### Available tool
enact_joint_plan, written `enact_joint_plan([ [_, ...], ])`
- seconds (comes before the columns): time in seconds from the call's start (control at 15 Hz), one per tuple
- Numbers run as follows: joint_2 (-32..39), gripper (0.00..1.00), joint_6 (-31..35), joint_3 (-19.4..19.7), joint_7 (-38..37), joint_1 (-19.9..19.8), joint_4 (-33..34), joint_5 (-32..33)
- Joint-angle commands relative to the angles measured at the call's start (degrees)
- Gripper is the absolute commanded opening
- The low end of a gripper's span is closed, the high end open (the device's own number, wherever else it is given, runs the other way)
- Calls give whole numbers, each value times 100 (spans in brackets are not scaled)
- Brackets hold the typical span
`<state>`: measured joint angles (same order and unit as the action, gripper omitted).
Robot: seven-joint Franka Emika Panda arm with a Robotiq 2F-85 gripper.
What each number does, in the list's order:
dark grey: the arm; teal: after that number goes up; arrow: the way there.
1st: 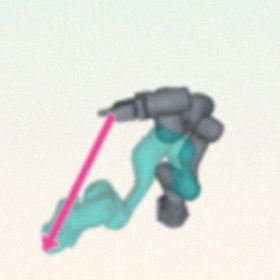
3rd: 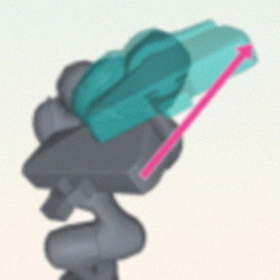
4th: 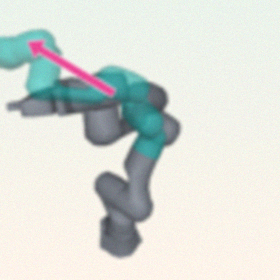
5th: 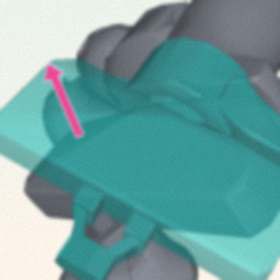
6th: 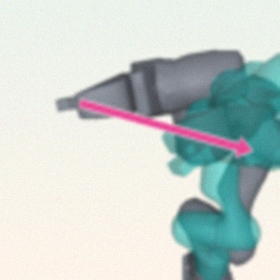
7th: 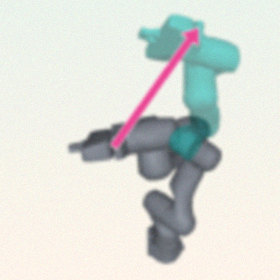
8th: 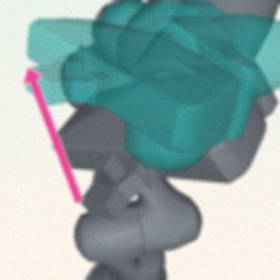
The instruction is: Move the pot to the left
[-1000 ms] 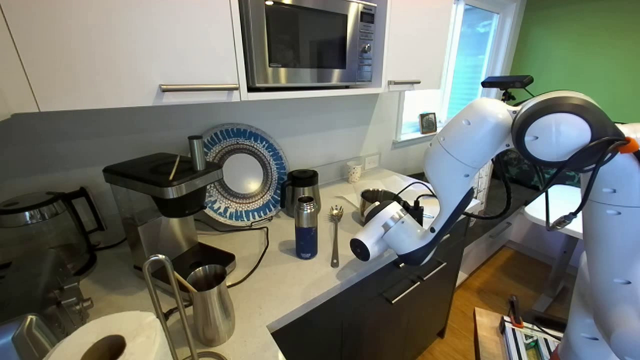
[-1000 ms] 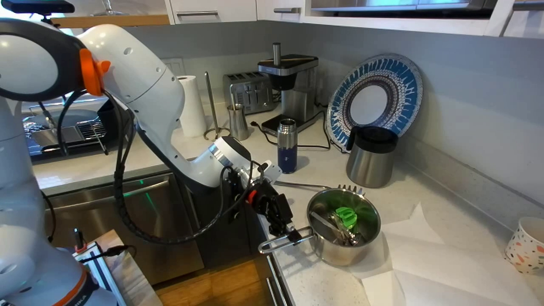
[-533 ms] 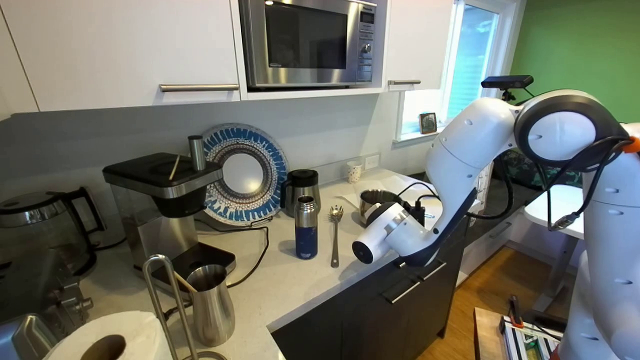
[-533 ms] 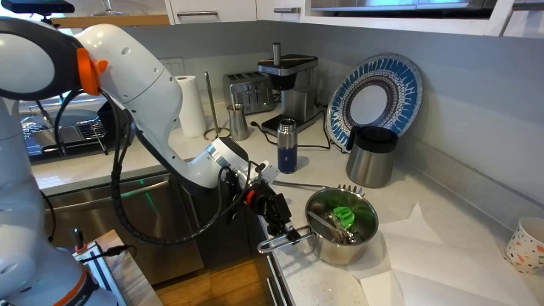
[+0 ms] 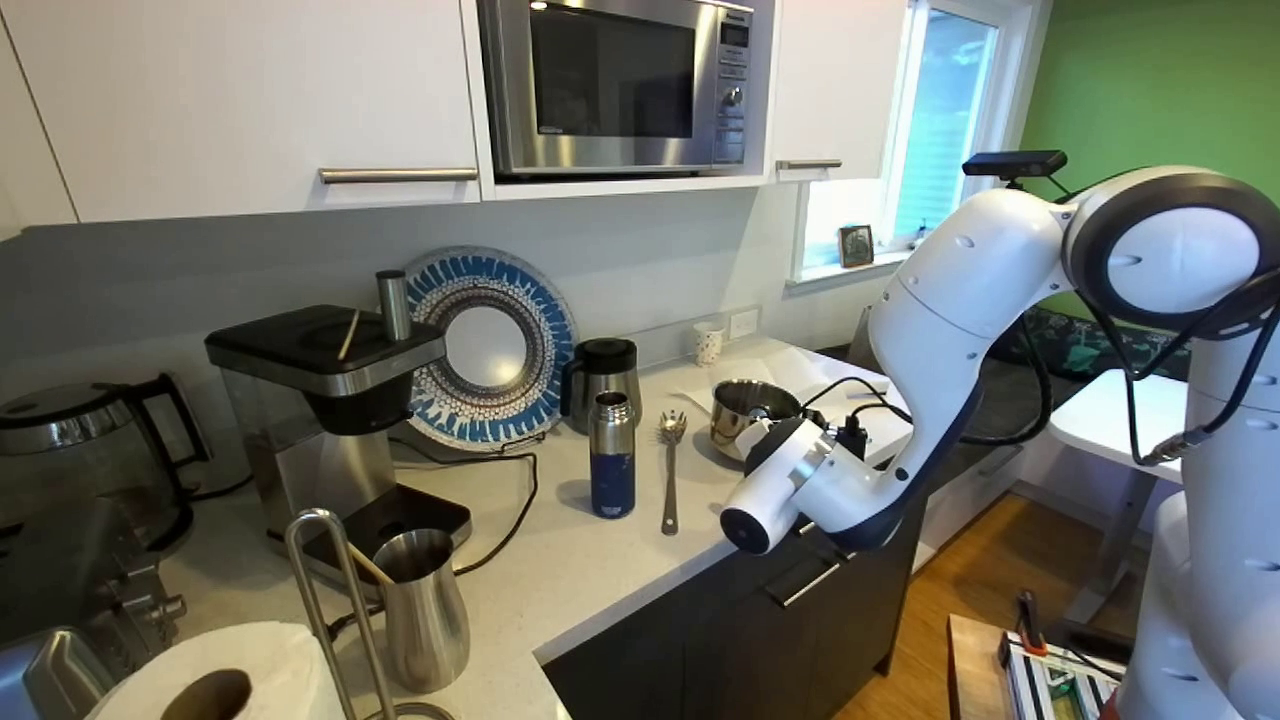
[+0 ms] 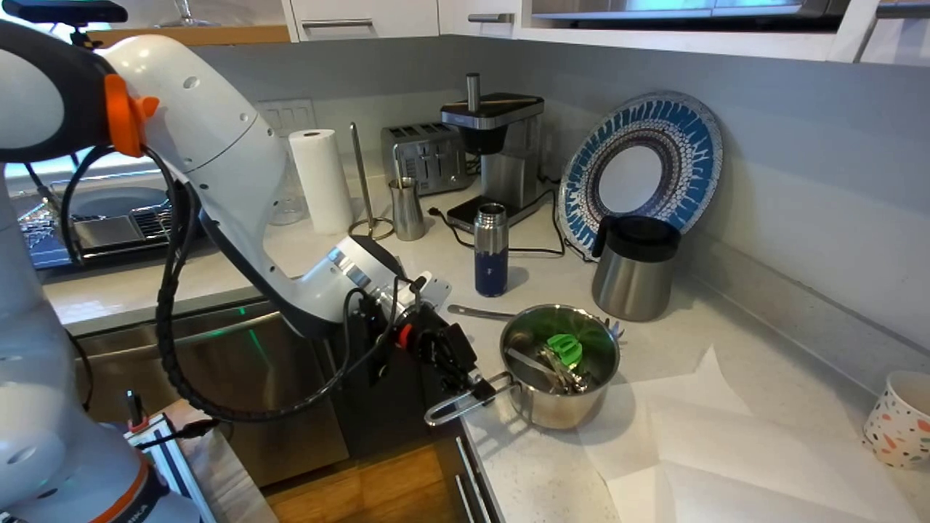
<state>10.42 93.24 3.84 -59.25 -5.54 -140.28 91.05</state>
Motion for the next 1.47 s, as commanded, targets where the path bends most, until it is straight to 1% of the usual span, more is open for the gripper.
enact_joint_plan([
  [0.0, -397, 1, -304, -45, -376, 91, -307, 250],
  [0.2, -578, 1, -340, -98, -352, 122, -417, 113],
  [0.33, -722, 1, -481, -139, -420, 173, -537, 245],
  [0.53, -963, 1, -724, -220, -368, 259, -749, 163],
  [0.67, -1138, 1, -741, -268, -238, 311, -947, 256],
  [0.8, -1370, 1, -599, -315, -40, 357, -1226, 390],
  [0.93, -1649, 1, -427, -357, 157, 418, -1597, 656],
  [1.13, -2165, 1, -19, -396, 395, 493, -2231, 1286],
  [1.2, -1682, 1, 84, -387, 485, 511, -1708, 1457],
  [1.27, -1797, 1, 248, -373, 533, 524, -1825, 1692],
  [1.4, -1868, 1, 658, -332, 579, 515, -1798, 2221],
])
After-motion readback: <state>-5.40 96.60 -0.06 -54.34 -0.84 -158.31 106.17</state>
